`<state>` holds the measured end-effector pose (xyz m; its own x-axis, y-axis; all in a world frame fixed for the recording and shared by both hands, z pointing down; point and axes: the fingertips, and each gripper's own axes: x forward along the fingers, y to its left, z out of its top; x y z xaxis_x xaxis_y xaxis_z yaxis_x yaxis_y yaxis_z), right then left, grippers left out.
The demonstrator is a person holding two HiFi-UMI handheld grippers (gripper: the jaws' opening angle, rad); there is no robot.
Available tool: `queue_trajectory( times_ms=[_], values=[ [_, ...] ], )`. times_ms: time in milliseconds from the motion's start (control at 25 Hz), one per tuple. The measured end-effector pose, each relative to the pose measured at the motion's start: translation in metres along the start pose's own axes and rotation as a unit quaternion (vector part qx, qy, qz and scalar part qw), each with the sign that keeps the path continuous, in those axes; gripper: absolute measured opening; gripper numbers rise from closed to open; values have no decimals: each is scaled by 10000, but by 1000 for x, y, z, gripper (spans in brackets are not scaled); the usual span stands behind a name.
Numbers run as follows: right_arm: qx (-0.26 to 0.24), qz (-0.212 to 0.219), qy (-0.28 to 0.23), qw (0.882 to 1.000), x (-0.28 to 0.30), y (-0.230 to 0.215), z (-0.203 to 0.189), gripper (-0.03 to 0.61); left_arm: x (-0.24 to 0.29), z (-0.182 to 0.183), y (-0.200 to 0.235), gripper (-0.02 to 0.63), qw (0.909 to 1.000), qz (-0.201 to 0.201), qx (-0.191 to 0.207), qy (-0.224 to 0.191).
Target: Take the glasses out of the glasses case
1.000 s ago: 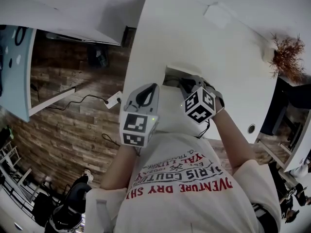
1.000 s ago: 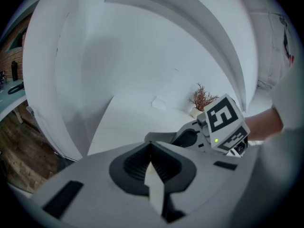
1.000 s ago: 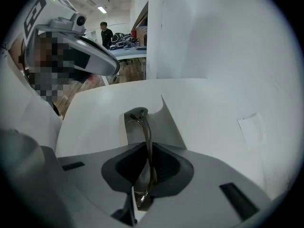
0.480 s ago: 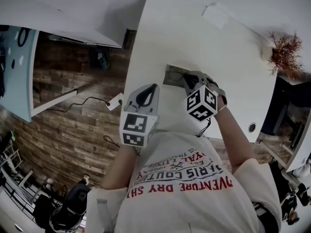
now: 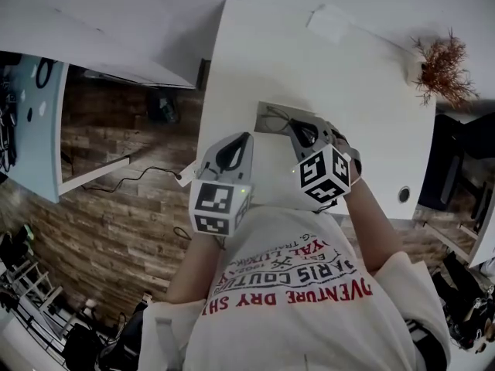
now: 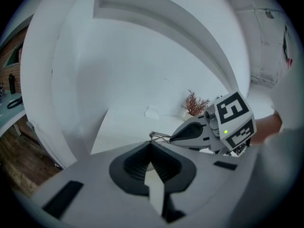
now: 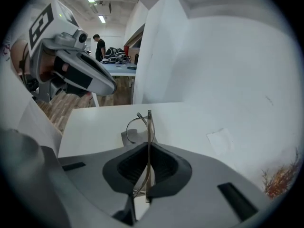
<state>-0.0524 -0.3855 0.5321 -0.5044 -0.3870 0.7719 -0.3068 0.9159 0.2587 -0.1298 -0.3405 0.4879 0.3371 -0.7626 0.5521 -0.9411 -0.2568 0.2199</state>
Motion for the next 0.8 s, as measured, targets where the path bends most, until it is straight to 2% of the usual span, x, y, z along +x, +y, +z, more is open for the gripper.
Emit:
queue_trajectory(
  times_ms=[200,360,520,800],
  values=[
    [578,-410,-508,9962,-37,-13,8,25,-6,10,-14,-3,9997,16,187,-182],
    [1159,-762,-1021,9851,-72,-23,17,25,-16,25,-30,-3,9985,-1,321,-434],
    [1725,-992,-1492,9686,-105,-31,21,25,-25,49,-47,-3,9952,-83,467,-853],
    [2597,-1378,-2181,9306,-157,-39,23,25,-53,87,-70,-3,9842,-253,645,-1626]
  ],
)
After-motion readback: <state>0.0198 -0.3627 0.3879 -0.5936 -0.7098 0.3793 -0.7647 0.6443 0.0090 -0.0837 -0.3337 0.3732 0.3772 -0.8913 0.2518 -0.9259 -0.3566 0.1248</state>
